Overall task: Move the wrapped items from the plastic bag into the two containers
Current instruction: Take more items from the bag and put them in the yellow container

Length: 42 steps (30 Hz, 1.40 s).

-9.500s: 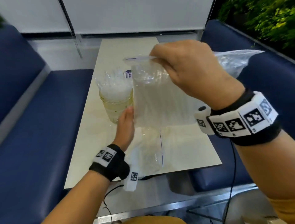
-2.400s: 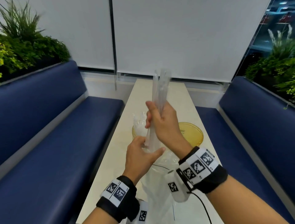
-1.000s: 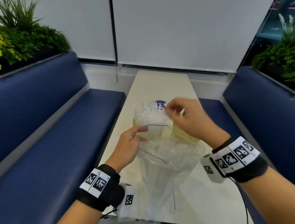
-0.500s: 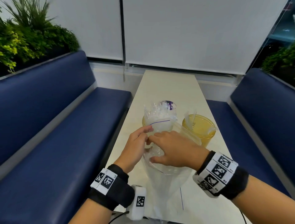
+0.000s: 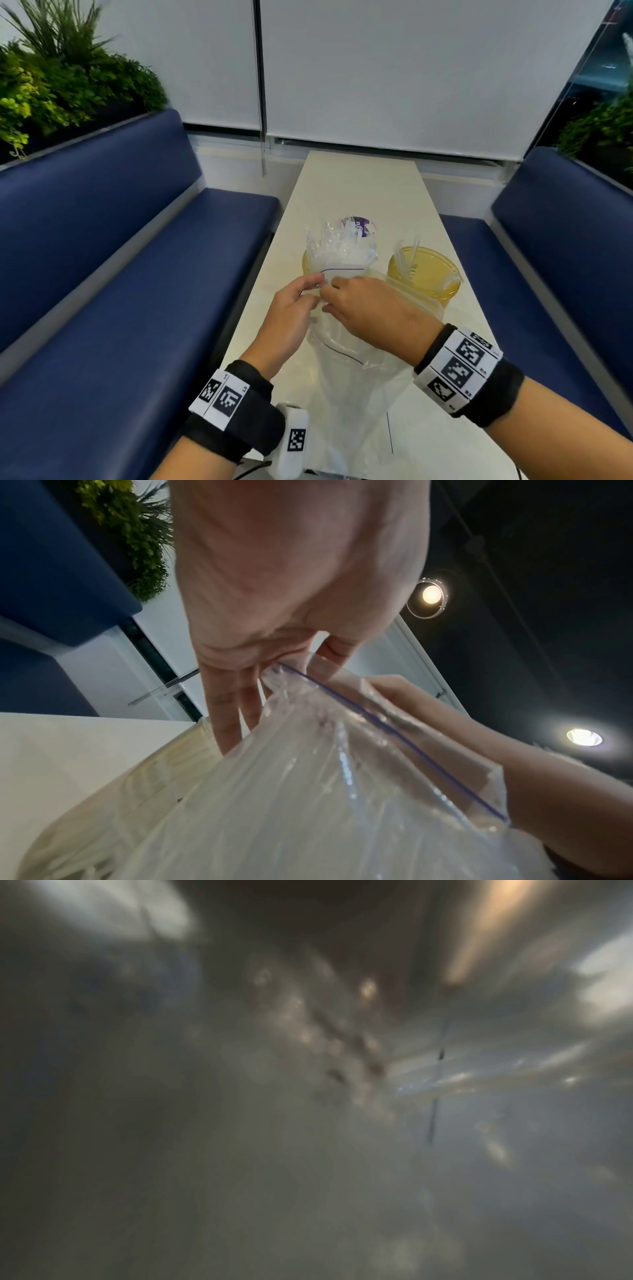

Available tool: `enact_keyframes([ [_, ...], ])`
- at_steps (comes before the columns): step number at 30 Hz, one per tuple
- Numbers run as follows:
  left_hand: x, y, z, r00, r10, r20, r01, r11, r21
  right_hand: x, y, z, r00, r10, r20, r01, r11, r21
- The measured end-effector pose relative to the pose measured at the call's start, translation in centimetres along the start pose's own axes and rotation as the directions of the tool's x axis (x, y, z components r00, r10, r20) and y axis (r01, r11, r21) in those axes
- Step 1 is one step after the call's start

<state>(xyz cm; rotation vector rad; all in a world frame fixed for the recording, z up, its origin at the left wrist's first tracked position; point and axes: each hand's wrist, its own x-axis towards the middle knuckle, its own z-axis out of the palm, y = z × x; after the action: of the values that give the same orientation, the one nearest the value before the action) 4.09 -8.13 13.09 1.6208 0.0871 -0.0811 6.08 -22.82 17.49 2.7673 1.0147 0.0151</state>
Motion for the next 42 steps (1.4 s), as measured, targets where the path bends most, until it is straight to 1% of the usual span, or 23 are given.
enact_keyframes([
  [3, 0.2, -0.4, -0.2, 0.999, 0.047, 0.024, -0.049, 0.997, 0.059, 0.2, 1.0, -0.7, 0.995, 0.077, -0.057, -0.071, 0.991, 0.112],
  [4, 0.1, -0.5, -0.3, 0.996, 0.075, 0.042, -0.078, 0.993, 0.093, 0.3, 1.3, -1.1, 0.991, 0.108, -0.074, -0.095, 0.982, 0.16],
  [6, 0.0, -0.4, -0.4, 0.99, 0.125, 0.072, -0.136, 0.972, 0.189, 0.2, 1.8, -1.9, 0.983, 0.151, -0.103, -0.129, 0.973, 0.194],
  [9, -0.1, -0.4, 0.2, 0.983, 0.154, 0.094, -0.176, 0.935, 0.308, 0.1, 1.5, -3.8, 0.976, 0.167, -0.14, -0.134, 0.966, 0.221],
  [11, -0.2, -0.2, 1.1, 0.982, 0.178, 0.057, -0.186, 0.914, 0.359, 0.3, 0.8, -4.9, 0.976, 0.155, -0.152, -0.119, 0.967, 0.224],
  [15, 0.0, -0.1, 2.6, 0.966, 0.255, -0.046, -0.23, 0.927, 0.297, 0.9, 0.1, -5.6, 0.969, 0.155, -0.191, -0.113, 0.971, 0.213],
  [17, 0.3, -0.5, 2.9, 0.963, 0.254, -0.092, -0.224, 0.941, 0.254, 1.1, 0.0, -5.4, 0.958, 0.173, -0.228, -0.112, 0.96, 0.258],
  [19, 0.3, -0.8, 3.2, 0.96, 0.254, -0.117, -0.235, 0.96, 0.154, 1.1, -0.1, -4.9, 0.937, 0.193, -0.292, -0.09, 0.939, 0.333],
  [21, 0.1, -0.6, 3.5, 0.956, 0.266, -0.125, -0.262, 0.964, 0.045, 1.0, -0.3, -4.2, 0.889, 0.249, -0.384, -0.05, 0.887, 0.459],
  [22, 0.1, -0.4, 3.7, 0.951, 0.282, -0.128, -0.282, 0.959, 0.021, 0.9, -0.4, -4.0, 0.854, 0.3, -0.426, -0.019, 0.836, 0.549],
  [23, 0.1, -0.3, 3.8, 0.943, 0.306, -0.133, -0.304, 0.952, 0.042, 0.7, -0.5, -3.8, 0.821, 0.352, -0.449, 0.025, 0.764, 0.645],
  [24, 0.1, -0.1, 3.9, 0.929, 0.338, -0.148, -0.33, 0.941, 0.076, 0.5, -0.5, -3.7, 0.805, 0.39, -0.447, 0.071, 0.685, 0.725],
  [25, 0.1, -0.1, 4.0, 0.913, 0.373, -0.168, -0.359, 0.927, 0.108, 0.2, -0.6, -3.6, 0.814, 0.408, -0.414, 0.092, 0.612, 0.785],
  [26, 0.2, 0.1, 4.0, 0.899, 0.396, -0.189, -0.381, 0.918, 0.113, 0.1, -0.8, -3.5, 0.833, 0.419, -0.361, 0.08, 0.555, 0.828],
  [27, 0.2, 0.2, 4.0, 0.892, 0.408, -0.193, -0.4, 0.913, 0.084, -0.1, -1.0, -3.3, 0.846, 0.433, -0.31, 0.05, 0.515, 0.856],
  [28, 0.2, 0.2, 3.9, 0.893, 0.412, -0.183, -0.409, 0.911, 0.052, -0.1, -1.1, -2.8, 0.847, 0.458, -0.271, 0.017, 0.485, 0.875],
  [29, 0.1, 0.2, 3.9, 0.896, 0.408, -0.173, -0.408, 0.912, 0.037, 0.0, -1.2, -2.1, 0.842, 0.484, -0.237, -0.014, 0.459, 0.888],
  [32, 0.5, -0.2, 3.8, 0.91, 0.37, -0.188, -0.364, 0.929, 0.067, 0.8, -1.7, -0.4, 0.854, 0.501, -0.141, -0.117, 0.448, 0.886],
  [33, 0.6, -0.5, 3.8, 0.915, 0.353, -0.196, -0.343, 0.935, 0.084, 1.0, -1.9, 0.0, 0.853, 0.505, -0.131, -0.111, 0.42, 0.901],
  [36, 1.1, -0.8, 3.6, 0.926, 0.31, -0.216, -0.293, 0.95, 0.106, 1.6, -2.5, 0.7, 0.834, 0.526, -0.167, -0.015, 0.324, 0.946],
  [39, 0.9, -0.9, 3.4, 0.943, 0.272, -0.193, -0.253, 0.96, 0.118, 1.8, -2.5, 0.9, 0.829, 0.531, -0.174, 0.013, 0.293, 0.956],
  [40, 0.7, -0.9, 3.3, 0.945, 0.275, -0.178, -0.256, 0.959, 0.123, 1.8, -2.4, 0.9, 0.828, 0.534, -0.171, 0.016, 0.283, 0.959],
  [42, 0.1, -0.7, 3.1, 0.949, 0.3, -0.103, -0.281, 0.946, 0.161, 2.0, -2.5, 0.5, 0.816, 0.55, -0.18, 0.044, 0.252, 0.967],
])
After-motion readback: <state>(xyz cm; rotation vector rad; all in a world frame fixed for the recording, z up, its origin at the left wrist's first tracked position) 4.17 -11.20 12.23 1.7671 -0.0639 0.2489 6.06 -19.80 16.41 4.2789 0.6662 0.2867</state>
